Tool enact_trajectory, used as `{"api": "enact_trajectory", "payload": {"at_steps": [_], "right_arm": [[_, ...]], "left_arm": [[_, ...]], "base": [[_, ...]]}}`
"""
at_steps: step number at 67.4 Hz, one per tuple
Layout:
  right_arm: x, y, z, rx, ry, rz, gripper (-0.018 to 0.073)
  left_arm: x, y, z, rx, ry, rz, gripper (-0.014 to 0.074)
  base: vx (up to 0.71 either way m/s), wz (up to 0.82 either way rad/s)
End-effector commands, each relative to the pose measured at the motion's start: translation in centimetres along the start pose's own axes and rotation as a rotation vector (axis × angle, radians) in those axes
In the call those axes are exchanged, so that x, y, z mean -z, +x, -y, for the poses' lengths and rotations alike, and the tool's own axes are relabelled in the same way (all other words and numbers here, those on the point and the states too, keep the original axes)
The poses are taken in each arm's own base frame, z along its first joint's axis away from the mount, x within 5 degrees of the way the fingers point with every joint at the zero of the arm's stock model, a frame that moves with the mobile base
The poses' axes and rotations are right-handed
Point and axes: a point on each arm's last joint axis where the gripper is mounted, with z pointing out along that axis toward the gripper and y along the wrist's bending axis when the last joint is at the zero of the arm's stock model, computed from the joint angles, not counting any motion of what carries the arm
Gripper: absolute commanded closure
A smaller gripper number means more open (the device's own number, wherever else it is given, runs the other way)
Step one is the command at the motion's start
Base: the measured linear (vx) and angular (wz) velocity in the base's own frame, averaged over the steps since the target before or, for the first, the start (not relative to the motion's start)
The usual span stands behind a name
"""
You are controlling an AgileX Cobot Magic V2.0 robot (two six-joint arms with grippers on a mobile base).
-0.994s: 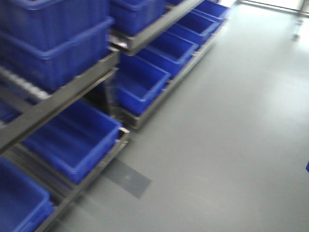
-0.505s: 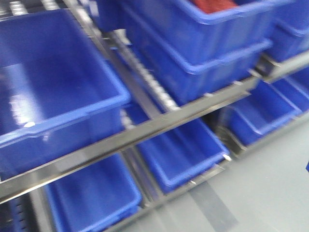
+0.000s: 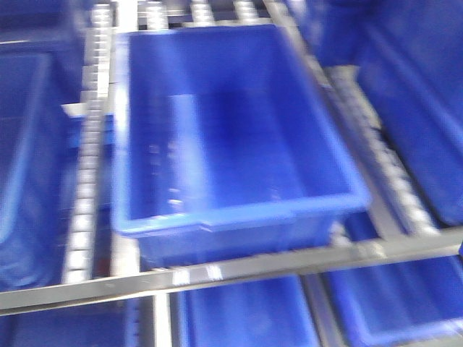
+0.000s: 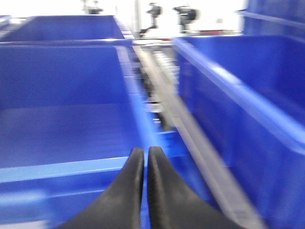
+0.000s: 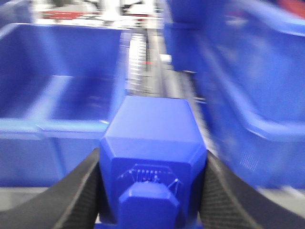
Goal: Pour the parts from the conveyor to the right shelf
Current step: 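Turn toward the shelf and stop in front of an empty blue bin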
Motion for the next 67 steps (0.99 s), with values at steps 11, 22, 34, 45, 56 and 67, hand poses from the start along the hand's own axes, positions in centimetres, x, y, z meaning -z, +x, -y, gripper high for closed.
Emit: {"api": "enact_trajectory", "payload": {"at_steps": [11, 22, 34, 45, 56, 67], "right_arm": [[0.22, -1.52, 0.22, 0.003, 0.023, 0.089, 0.0512], [0.22, -1.52, 0.22, 0.003, 0.023, 0.089, 0.0512], [0.22, -1.52, 0.22, 0.003, 0.023, 0.089, 0.0512], [0.22, -1.52, 0.22, 0.003, 0.023, 0.089, 0.0512], [0.22, -1.52, 0.22, 0.003, 0.023, 0.089, 0.0512], [0.22, -1.52, 0.22, 0.003, 0.023, 0.089, 0.0512]], "left_arm": [[0.21, -1.57, 0.04, 0.014, 0.005, 0.103, 0.0603], [0.21, -1.57, 0.04, 0.014, 0.005, 0.103, 0.0603], [0.21, -1.57, 0.04, 0.014, 0.005, 0.103, 0.0603], [0.21, -1.57, 0.04, 0.014, 0.005, 0.103, 0.0603], [0.21, -1.57, 0.04, 0.014, 0.005, 0.103, 0.0603], [0.21, -1.57, 0.04, 0.014, 0.005, 0.103, 0.0603]], "base": [[0.15, 0.57], [0.15, 0.39], [0.15, 0.11], [0.15, -0.07], [0.14, -0.1], [0.12, -0.07]]}}
